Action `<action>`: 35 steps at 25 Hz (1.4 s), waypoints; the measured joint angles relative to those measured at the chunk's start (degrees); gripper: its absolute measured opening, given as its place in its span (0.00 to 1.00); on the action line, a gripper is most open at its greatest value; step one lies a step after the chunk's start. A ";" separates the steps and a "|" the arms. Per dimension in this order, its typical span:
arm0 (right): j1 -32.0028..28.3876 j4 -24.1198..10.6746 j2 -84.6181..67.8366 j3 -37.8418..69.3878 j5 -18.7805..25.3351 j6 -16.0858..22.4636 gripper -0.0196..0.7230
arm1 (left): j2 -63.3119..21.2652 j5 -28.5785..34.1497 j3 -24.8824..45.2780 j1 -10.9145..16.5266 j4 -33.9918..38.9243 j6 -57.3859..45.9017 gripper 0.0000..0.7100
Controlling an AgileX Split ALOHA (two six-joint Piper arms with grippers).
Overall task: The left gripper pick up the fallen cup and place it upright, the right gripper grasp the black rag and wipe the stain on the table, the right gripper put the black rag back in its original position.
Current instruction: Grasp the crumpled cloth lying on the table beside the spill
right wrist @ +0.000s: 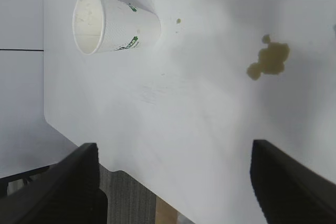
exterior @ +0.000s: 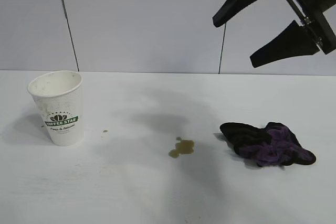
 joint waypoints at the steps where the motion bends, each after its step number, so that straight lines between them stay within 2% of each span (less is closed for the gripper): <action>1: 0.00 -0.07 0.00 0.00 0.00 0.00 0.76 | -0.67 0.30 1.92 0.00 0.99 -1.19 0.98; 6: 0.00 -0.36 0.00 0.00 0.02 0.00 0.76 | -0.75 2.29 13.81 0.00 2.33 -4.71 0.98; 12: 0.00 -0.42 0.00 0.00 0.23 0.00 0.76 | -0.69 0.63 25.41 -0.13 2.38 -8.78 0.98; 16: 0.00 -2.31 0.00 0.00 1.70 -0.94 0.76 | -0.69 -1.80 31.48 -2.12 2.40 -9.21 0.98; 19: 0.00 -7.00 0.00 0.00 3.64 -1.52 0.76 | -0.69 -3.28 34.36 -3.31 2.40 -9.21 0.98; 21: 0.00 -12.00 0.02 0.00 4.28 -1.35 0.76 | -0.65 -4.62 35.15 -4.25 2.40 -9.21 0.98; 25: 0.00 -22.37 1.13 -0.02 3.81 1.79 0.76 | -0.65 -4.96 35.22 -6.84 2.40 -9.23 0.98; 27: 0.00 -26.24 2.18 -0.02 2.34 3.49 0.76 | -0.65 -5.22 35.22 -7.43 2.40 -9.23 0.98; 29: 0.00 -28.11 3.44 -0.02 0.11 4.57 0.76 | -0.65 -5.27 35.22 -7.69 2.40 -9.23 0.98; 35: 2.43 -30.36 10.26 -0.02 -6.27 4.95 0.76 | -0.65 -5.60 35.22 -7.68 2.40 -9.23 0.98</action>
